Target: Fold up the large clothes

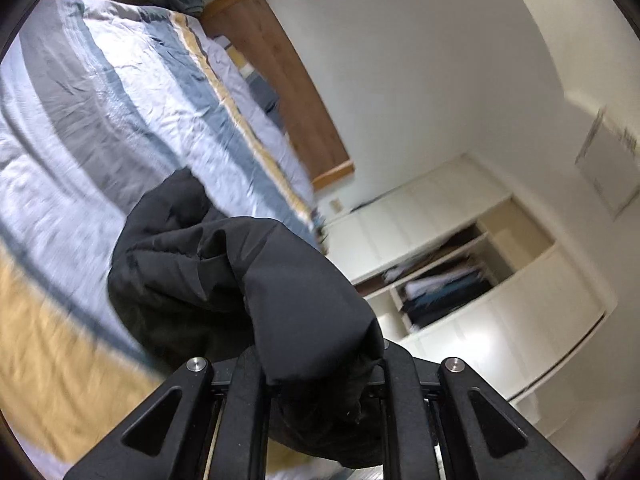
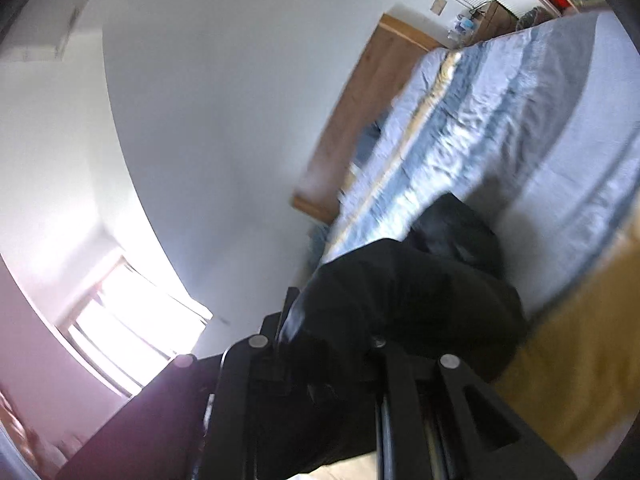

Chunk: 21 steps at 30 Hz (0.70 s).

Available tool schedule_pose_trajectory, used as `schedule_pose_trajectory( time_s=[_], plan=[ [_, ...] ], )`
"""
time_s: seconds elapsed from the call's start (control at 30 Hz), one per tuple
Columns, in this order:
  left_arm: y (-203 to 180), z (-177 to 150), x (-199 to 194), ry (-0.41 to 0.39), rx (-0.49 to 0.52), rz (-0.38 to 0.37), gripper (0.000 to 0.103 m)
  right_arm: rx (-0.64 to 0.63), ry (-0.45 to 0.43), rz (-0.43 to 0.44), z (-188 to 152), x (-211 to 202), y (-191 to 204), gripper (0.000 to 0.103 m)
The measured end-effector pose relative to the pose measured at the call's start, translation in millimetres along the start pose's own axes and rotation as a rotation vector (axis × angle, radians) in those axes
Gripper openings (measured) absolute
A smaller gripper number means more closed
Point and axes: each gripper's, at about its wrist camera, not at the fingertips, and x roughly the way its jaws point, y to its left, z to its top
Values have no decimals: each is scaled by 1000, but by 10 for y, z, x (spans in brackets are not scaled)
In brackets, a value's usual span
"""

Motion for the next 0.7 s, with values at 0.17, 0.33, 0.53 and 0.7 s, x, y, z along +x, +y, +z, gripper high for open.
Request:
schedule_pose_trajectory(
  time_s=[0.17,0.33,0.53,0.7],
  plan=[
    [222,541,553,-66,-96,5,12,83,-71,34,409,563,-144,15],
    [353,1111,1250,-64,-31,204,12,63,-100,-96,851,1386,-241,15],
    [799,1624,2133,-10,-8,360,12,46,-65,-292,1219,2319,-636,15],
    [1275,1837,2727,44,0,479,13,36,-32,-449,1357,2938,-1157,15]
  ],
)
